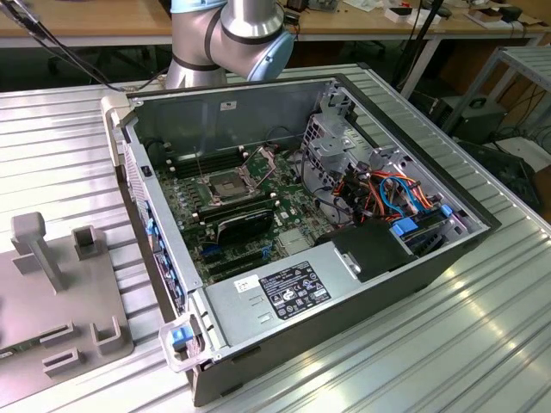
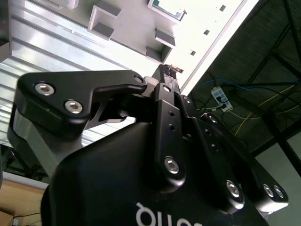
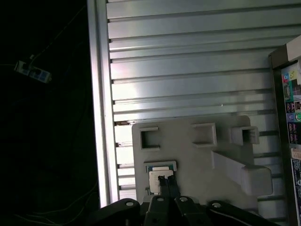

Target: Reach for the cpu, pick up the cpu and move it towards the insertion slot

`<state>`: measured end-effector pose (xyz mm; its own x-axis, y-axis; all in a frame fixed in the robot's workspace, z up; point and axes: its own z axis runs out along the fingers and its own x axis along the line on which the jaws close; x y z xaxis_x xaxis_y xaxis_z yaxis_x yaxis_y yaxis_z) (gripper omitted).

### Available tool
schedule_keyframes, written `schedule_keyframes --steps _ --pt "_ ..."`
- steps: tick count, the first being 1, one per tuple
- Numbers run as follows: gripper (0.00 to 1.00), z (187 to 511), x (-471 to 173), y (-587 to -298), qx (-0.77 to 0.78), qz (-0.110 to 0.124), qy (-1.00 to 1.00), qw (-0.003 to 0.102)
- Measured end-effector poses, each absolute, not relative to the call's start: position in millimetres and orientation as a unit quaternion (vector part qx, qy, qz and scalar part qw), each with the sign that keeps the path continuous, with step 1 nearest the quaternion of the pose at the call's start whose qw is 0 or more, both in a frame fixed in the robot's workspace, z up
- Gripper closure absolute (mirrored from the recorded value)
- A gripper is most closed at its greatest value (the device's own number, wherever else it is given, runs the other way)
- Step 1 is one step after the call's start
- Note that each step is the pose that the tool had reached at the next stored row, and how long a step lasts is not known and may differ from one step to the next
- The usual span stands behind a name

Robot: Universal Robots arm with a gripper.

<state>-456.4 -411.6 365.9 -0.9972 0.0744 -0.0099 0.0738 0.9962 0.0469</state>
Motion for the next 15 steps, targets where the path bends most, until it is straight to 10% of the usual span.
schedule_keyframes --steps 5,12,15 --pt "0.89 365.9 -456.5 -411.6 0.037 0.023 0.999 0.006" --pt "0.4 363.1 -458.1 -411.6 0.023 0.023 0.999 0.005" --pt "0.4 359.1 -460.1 -411.5 0.01 0.024 1.0 0.005"
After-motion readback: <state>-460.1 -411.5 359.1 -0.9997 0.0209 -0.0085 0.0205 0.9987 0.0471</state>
